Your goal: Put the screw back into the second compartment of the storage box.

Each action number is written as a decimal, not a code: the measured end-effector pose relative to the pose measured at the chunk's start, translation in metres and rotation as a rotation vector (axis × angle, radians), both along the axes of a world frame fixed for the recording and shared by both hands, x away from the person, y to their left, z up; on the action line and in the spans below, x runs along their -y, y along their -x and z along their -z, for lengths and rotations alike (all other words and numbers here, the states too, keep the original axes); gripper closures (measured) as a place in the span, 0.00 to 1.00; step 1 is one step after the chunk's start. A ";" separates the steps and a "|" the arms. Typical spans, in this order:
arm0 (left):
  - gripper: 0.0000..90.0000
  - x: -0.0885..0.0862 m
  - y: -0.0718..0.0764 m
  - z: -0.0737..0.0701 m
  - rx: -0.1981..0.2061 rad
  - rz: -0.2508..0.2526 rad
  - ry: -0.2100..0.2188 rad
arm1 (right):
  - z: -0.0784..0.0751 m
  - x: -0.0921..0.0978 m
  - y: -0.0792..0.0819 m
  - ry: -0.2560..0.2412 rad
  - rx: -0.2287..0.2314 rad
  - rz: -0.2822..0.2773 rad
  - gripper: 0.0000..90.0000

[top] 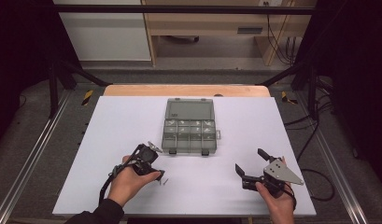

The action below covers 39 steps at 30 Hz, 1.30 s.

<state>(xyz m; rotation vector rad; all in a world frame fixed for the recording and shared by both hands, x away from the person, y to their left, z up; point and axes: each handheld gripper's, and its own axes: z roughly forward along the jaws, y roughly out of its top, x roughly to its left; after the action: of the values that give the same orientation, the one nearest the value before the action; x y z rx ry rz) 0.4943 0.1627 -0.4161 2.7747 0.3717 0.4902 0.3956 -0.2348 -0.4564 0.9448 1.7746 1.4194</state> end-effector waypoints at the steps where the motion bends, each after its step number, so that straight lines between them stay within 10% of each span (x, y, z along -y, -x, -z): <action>1: 0.52 0.001 0.000 0.000 -0.006 0.001 -0.005 | 0.000 0.000 0.000 0.001 0.000 -0.001 0.04; 15: 0.75 0.010 -0.007 0.009 -0.045 0.003 -0.032 | 0.000 -0.001 0.000 0.006 -0.003 -0.004 0.05; 39: 0.88 0.014 -0.010 0.019 -0.066 0.016 -0.034 | 0.000 -0.001 0.000 0.005 -0.003 -0.008 0.05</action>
<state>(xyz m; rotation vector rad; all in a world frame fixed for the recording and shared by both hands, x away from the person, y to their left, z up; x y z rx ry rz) 0.5043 0.1490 -0.4351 2.8294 0.3588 0.4060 0.3954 -0.2333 -0.4566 0.9383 1.7850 1.4187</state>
